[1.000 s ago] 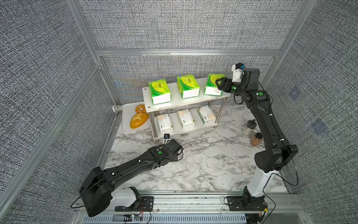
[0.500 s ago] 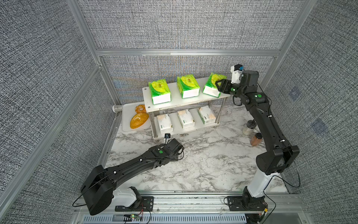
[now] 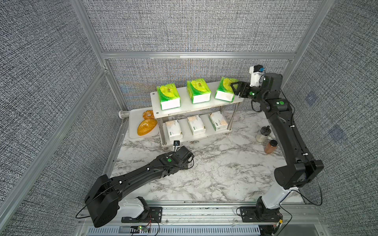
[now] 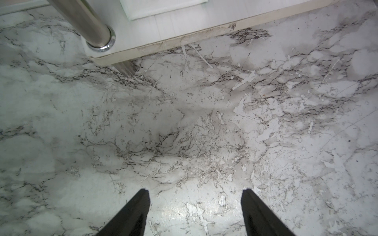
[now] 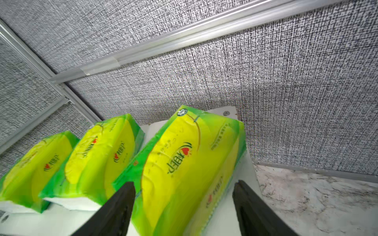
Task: Place the tissue boxes on the shelf by color
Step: Place a box of tissues on the shelf.
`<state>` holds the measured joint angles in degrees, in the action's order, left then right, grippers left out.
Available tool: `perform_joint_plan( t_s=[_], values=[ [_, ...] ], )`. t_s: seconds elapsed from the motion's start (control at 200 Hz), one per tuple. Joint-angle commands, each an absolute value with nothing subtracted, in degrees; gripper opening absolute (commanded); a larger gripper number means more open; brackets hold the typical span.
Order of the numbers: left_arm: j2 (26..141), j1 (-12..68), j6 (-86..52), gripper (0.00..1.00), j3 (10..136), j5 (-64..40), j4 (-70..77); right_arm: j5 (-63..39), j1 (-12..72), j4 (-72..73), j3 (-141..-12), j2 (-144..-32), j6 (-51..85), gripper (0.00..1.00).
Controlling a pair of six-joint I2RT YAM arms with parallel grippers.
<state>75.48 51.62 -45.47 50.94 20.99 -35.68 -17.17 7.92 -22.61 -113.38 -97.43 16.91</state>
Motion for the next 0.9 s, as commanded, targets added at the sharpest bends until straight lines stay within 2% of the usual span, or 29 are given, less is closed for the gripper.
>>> perform_joint_plan(
  t_s=[0.0, 0.18, 0.515, 0.756, 0.896],
  values=[
    [75.05, 51.59, -45.41, 0.76, 50.67, 21.44, -35.26, -19.41, 8.13, -16.61, -107.75, -94.01, 22.14, 0.82],
    [75.57, 51.59, -45.1, 0.76, 50.93, 21.45, -34.91, -17.74, 9.97, -8.74, -97.21, -89.17, 27.19, 0.83],
    [75.48, 51.5, -44.66, 0.76, 51.51, 21.53, -34.93, -13.26, 12.24, -7.0, -96.72, -91.87, 28.59, 0.83],
    [75.04, 51.42, -44.64, 0.76, 51.33, 21.71, -35.2, -10.63, 11.79, -8.1, -96.4, -91.98, 26.61, 0.67],
    [74.79, 51.42, -44.82, 0.76, 50.93, 21.79, -35.2, -12.18, 10.18, -7.59, -95.87, -91.04, 24.95, 0.63]
  ],
)
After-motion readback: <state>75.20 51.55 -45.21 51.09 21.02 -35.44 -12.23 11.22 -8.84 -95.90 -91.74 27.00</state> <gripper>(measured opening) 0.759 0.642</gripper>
